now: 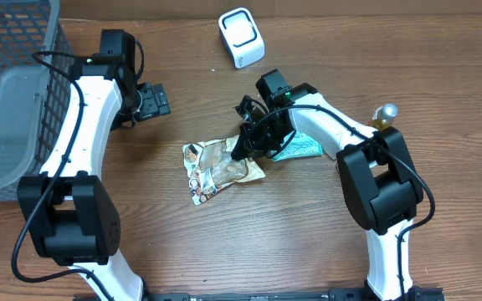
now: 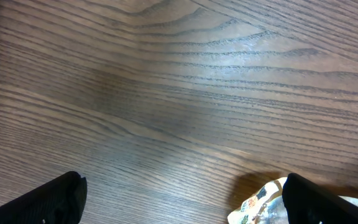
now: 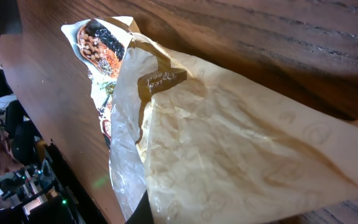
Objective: Scan the item barcode
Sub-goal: 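Grip the snack bag with the right gripper and lift it, then raise the snack bag to the white scanner window, right gripper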
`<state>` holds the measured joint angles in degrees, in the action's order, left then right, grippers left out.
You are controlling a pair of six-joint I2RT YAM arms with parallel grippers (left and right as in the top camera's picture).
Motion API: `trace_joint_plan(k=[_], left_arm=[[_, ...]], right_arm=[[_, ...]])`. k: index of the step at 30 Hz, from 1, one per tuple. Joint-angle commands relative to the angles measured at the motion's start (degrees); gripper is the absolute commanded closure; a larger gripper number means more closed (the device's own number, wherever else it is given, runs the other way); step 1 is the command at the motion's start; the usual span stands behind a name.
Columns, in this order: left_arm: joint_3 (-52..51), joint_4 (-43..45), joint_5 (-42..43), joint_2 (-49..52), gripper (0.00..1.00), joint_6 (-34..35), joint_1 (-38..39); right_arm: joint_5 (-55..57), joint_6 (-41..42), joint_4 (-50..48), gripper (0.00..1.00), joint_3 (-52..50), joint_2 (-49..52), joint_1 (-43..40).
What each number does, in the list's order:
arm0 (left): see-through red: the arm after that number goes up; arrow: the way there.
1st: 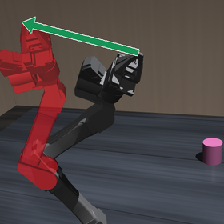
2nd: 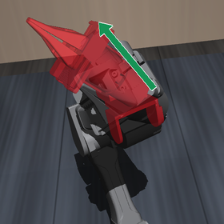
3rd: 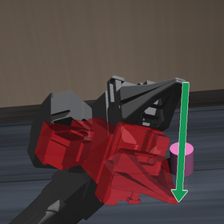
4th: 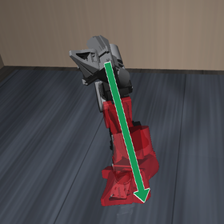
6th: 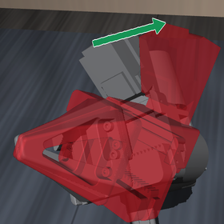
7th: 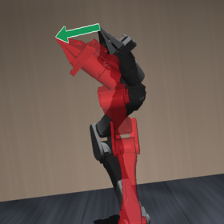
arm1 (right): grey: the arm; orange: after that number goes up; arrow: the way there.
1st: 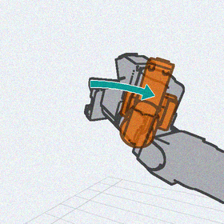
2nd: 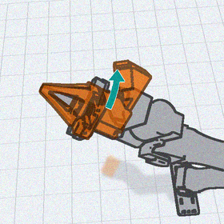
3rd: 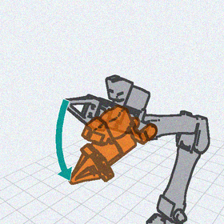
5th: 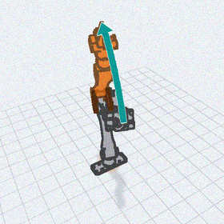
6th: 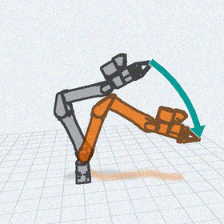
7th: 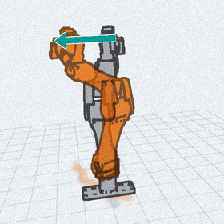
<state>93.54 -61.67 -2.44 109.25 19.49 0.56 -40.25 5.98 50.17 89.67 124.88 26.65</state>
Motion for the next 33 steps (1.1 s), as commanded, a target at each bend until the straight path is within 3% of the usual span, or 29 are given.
trace_joint_plan(k=[1,6,15,26,33], left_arm=[[1.11,0.22,-0.96,0.07,0.01,-0.22,0.22],[1.11,0.22,-0.96,0.07,0.0,-0.22,0.2],[1.11,0.22,-0.96,0.07,0.0,-0.22,0.2],[1.11,0.22,-0.96,0.07,0.0,-0.22,0.22],[1.11,0.22,-0.96,0.07,0.0,-0.22,0.22]], right_arm=[[-0.35,-0.31,-0.15,0.96,0.31,-2.84,0.26],[-0.72,-0.37,1.16,0.96,0.92,-3.08,0.26],[1.44,-10.93,8.55,0.97,7.8,-10.91,0.26],[23.12,-13.33,7.41,0.96,15.34,-18.69,0.28],[40.98,-18.82,-2.34,0.96,15.41,-18.56,0.83]])
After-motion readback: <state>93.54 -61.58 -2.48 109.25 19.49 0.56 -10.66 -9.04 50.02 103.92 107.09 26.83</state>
